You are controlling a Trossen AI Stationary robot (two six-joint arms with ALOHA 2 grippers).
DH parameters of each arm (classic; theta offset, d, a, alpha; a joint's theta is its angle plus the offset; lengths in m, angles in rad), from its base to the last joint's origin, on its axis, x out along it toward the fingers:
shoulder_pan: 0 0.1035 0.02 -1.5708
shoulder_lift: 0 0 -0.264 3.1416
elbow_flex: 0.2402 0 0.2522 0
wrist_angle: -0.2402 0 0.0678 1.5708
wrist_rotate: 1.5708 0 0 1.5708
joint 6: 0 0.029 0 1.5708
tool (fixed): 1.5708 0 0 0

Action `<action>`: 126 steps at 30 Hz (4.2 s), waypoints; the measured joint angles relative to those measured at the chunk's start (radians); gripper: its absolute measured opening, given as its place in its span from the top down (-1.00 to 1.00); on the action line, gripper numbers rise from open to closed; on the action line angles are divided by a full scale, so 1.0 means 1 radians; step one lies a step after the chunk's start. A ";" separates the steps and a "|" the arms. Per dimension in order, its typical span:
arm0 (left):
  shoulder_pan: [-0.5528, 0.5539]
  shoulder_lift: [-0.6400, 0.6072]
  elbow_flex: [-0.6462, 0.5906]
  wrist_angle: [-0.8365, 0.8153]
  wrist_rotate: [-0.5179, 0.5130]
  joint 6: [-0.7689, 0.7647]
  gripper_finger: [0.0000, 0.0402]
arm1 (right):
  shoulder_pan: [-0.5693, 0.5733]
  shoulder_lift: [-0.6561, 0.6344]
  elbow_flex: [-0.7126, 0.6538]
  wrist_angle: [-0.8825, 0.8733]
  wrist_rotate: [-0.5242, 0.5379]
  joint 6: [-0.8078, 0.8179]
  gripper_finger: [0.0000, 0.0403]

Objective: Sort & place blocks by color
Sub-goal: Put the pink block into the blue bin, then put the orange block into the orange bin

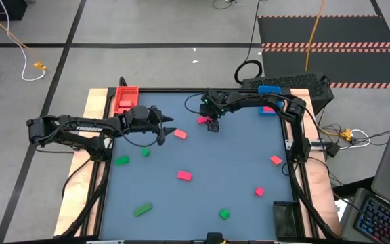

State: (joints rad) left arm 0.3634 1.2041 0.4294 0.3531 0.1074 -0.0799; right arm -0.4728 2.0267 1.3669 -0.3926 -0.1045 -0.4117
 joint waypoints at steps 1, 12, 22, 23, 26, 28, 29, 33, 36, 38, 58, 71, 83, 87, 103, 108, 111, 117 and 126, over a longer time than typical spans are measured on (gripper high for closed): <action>0.000 0.000 0.000 0.000 0.000 0.000 -0.25 | 0.000 -0.001 -0.005 0.003 -0.004 -0.001 -0.17; 0.000 0.000 0.000 -0.021 0.000 -0.002 -0.25 | 0.042 -0.011 -0.023 0.004 0.018 -0.095 0.40; -0.005 0.000 0.001 -0.039 -0.001 -0.010 -0.25 | 0.019 -0.189 -0.027 -0.260 0.294 -0.018 0.40; -0.005 0.000 0.001 -0.039 -0.001 -0.012 -0.25 | 0.008 -0.217 -0.027 -0.296 0.327 0.010 0.40; -0.006 0.000 0.001 -0.039 -0.001 -0.034 -0.25 | -0.035 -0.293 -0.027 -0.369 0.399 0.107 0.40; -0.006 0.000 0.001 -0.039 -0.004 -0.050 -0.25 | -0.072 -0.339 -0.027 -0.421 0.435 0.169 0.40; -0.006 0.000 0.001 -0.039 -0.007 -0.055 -0.25 | -0.094 -0.362 -0.027 -0.452 0.452 0.203 0.40; -0.006 0.000 0.001 -0.039 -0.011 -0.061 -0.25 | -0.195 -0.429 -0.027 -0.558 0.483 0.338 0.40; -0.011 0.000 0.001 -0.039 -0.012 -0.065 -0.25 | -0.267 -0.465 -0.027 -0.627 0.501 0.404 0.40; -0.020 0.000 0.001 -0.039 -0.013 -0.065 -0.25 | -0.311 -0.474 -0.027 -0.670 0.499 0.444 0.40; -0.048 0.000 0.001 -0.038 -0.028 -0.063 -0.25 | -0.443 -0.478 -0.217 -0.684 0.501 0.489 -0.26; -0.065 0.000 0.001 -0.127 -0.032 0.047 -0.25 | -0.436 -0.569 -0.222 -0.536 0.432 0.419 -0.35; -0.038 0.099 0.155 -0.247 -0.002 0.179 -0.25 | -0.321 -0.729 -0.222 -0.186 -0.025 0.430 -0.34; -0.012 0.218 0.283 -0.436 -0.002 0.234 -0.25 | -0.230 -0.728 -0.222 -0.148 -0.031 0.452 -0.34; 0.058 0.529 0.547 -0.737 0.151 0.442 -0.25 | 0.057 -0.724 -0.639 0.995 -0.030 0.540 -0.34; 0.059 0.559 0.564 -0.786 0.128 0.460 -0.25 | 0.043 -0.733 -0.748 1.258 -0.029 0.554 -0.34; 0.060 0.582 0.564 -0.766 0.100 0.464 -0.25 | 0.036 -0.766 -0.769 1.286 -0.028 0.555 -0.34; 0.060 0.630 0.566 -0.705 0.076 0.464 -0.25 | 0.036 -0.826 -0.791 1.276 -0.030 0.547 -0.34; 0.043 0.610 0.566 -0.718 0.050 0.448 0.03 | 0.036 -0.855 -0.792 1.225 -0.029 0.520 -0.34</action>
State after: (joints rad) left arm 0.4060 1.8139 0.9951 -0.3645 0.1572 0.3682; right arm -0.4366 1.1715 0.5747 0.8328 -0.1333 0.1081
